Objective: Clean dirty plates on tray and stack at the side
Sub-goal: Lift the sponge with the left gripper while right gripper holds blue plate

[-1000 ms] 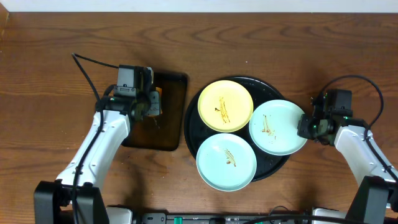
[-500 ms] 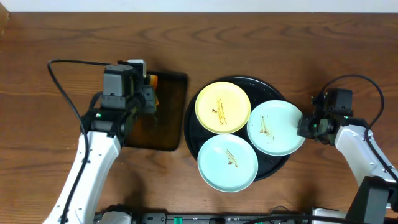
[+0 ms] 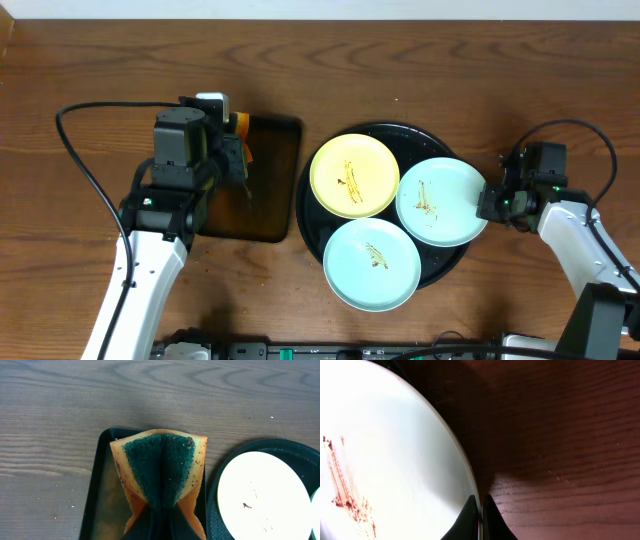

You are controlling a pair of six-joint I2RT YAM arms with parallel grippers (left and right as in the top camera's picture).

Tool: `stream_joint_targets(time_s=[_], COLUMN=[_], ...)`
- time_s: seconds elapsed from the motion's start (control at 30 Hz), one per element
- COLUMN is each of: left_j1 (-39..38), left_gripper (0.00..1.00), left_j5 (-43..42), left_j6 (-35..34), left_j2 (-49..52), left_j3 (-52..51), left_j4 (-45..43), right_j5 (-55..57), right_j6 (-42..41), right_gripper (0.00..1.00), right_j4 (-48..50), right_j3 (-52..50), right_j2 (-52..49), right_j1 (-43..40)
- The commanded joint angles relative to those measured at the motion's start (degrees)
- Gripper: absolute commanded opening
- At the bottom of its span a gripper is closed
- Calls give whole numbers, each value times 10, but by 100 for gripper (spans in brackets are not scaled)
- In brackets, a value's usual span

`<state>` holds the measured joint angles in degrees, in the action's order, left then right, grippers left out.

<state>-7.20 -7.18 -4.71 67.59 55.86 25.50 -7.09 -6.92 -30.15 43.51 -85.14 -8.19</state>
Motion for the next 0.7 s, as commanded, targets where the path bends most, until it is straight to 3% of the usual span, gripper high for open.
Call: stream_joint_targets(time_s=[0.0,0.47,0.67], left_j1=[-2,-3,-3], left_gripper=[8,8,7], left_j5=[-3,-3,-3], left_j6=[-5,-6,-57], left_j2=[-7,3,66], left_j3=[-1,-1,-1], left_j4=[-3,3,55], right_j5=[8,8,8], right_j6=[1,1,1], right_gripper=[1,2,1], right_j4=[0,-1,-1], right_j3=[6,6,6], right_j2=[-10,-10,-10], right_j1=[-3,-3,-3])
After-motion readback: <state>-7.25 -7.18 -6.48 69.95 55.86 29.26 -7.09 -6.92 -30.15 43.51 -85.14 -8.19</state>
